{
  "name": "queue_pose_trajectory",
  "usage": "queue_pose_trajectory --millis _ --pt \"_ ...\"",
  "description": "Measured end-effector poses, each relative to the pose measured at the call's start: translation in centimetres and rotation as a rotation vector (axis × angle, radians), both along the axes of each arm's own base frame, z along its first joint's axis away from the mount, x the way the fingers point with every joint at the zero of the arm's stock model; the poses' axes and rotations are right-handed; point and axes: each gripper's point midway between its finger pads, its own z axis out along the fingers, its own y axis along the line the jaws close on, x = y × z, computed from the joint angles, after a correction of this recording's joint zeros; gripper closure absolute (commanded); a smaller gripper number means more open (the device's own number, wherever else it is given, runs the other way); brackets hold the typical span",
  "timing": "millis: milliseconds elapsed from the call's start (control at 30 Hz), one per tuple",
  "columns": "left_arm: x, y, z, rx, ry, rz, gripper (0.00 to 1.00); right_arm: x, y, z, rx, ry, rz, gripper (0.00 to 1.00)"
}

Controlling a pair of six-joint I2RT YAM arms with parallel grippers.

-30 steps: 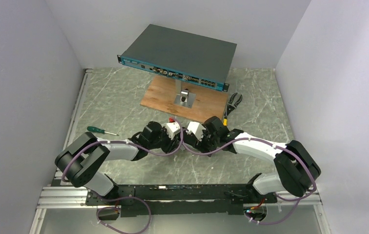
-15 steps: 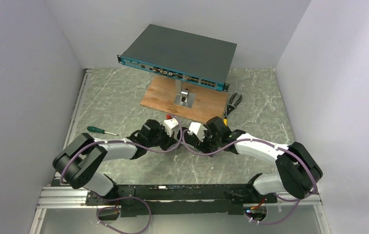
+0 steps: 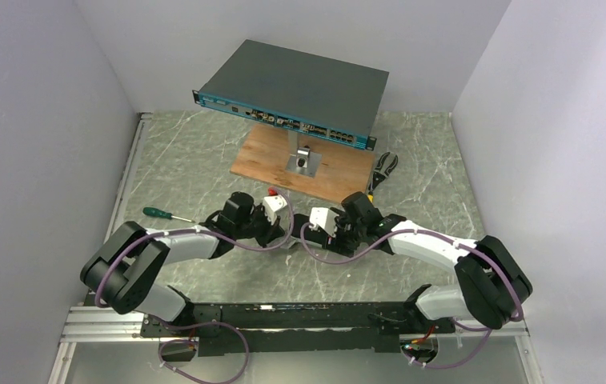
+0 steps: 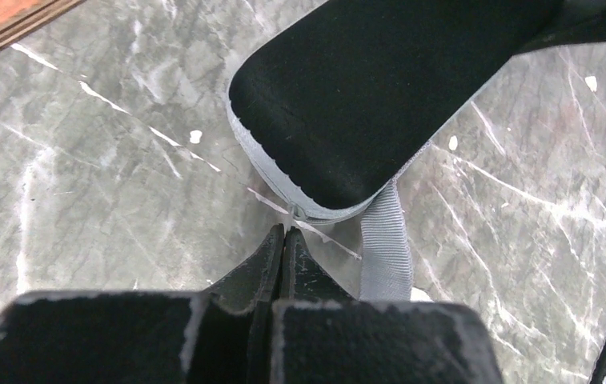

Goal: Open the umbrella

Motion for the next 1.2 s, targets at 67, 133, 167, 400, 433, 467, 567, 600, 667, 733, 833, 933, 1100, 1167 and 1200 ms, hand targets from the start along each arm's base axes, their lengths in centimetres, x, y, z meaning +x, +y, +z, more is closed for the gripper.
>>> queue_pose_trajectory --millis 67,133,167,400,433,467,567,600,667,733,833,933,1100,1167,1200 --pt "-0.2 0.0 -0.2 0.006 -0.003 -0.027 1.0 0.1 -0.1 0.0 -0.014 -0.022 0.044 0.77" --pt "-0.2 0.0 -0.4 0.013 -0.01 -0.041 1.0 0.1 -0.1 0.0 -0.028 -0.043 0.096 0.77" --pt "-0.1 0.0 -0.4 0.016 -0.012 -0.043 1.0 0.2 0.0 0.1 -0.035 -0.052 0.125 0.76" --pt "1.0 -0.3 -0.3 0.021 -0.026 -0.042 1.0 0.5 0.5 0.2 -0.094 -0.086 0.306 0.52" --pt "1.0 -0.3 -0.3 0.021 -0.023 -0.042 1.0 0.5 0.5 0.2 -0.1 -0.092 0.324 0.43" --pt "0.9 -0.2 -0.4 0.023 -0.018 -0.042 0.91 0.6 0.5 0.2 -0.104 -0.099 0.338 0.34" --pt "0.8 -0.1 -0.5 0.02 0.006 -0.036 0.47 0.8 0.5 0.4 -0.114 -0.124 0.37 0.17" --pt "1.0 0.1 -0.5 0.018 0.009 -0.023 0.43 0.8 0.4 0.5 -0.116 -0.126 0.37 0.12" --pt "1.5 1.0 -0.1 0.01 0.019 0.014 0.39 0.5 -0.1 0.6 -0.12 -0.111 0.354 0.02" --pt "2.0 1.8 1.2 -0.006 0.004 0.043 0.38 0.5 -0.8 1.1 -0.114 -0.095 0.3 0.0" --pt "2.2 2.3 3.8 -0.023 -0.073 0.032 0.29 0.5 -1.6 3.0 -0.071 -0.081 0.169 0.0" --pt "1.9 2.1 6.2 -0.029 -0.169 -0.028 0.26 0.6 -1.8 6.4 0.011 -0.075 0.008 0.01" --pt "2.8 1.2 7.3 0.019 -0.232 -0.106 0.29 -0.4 -1.8 10.9 0.143 0.023 -0.203 0.42" --pt "2.9 0.9 7.5 0.032 -0.261 -0.146 0.32 -0.9 -1.5 12.1 0.193 0.08 -0.273 0.47" --pt "2.7 0.7 7.4 0.037 -0.277 -0.181 0.34 -1.1 -1.3 12.7 0.219 0.105 -0.301 0.51"
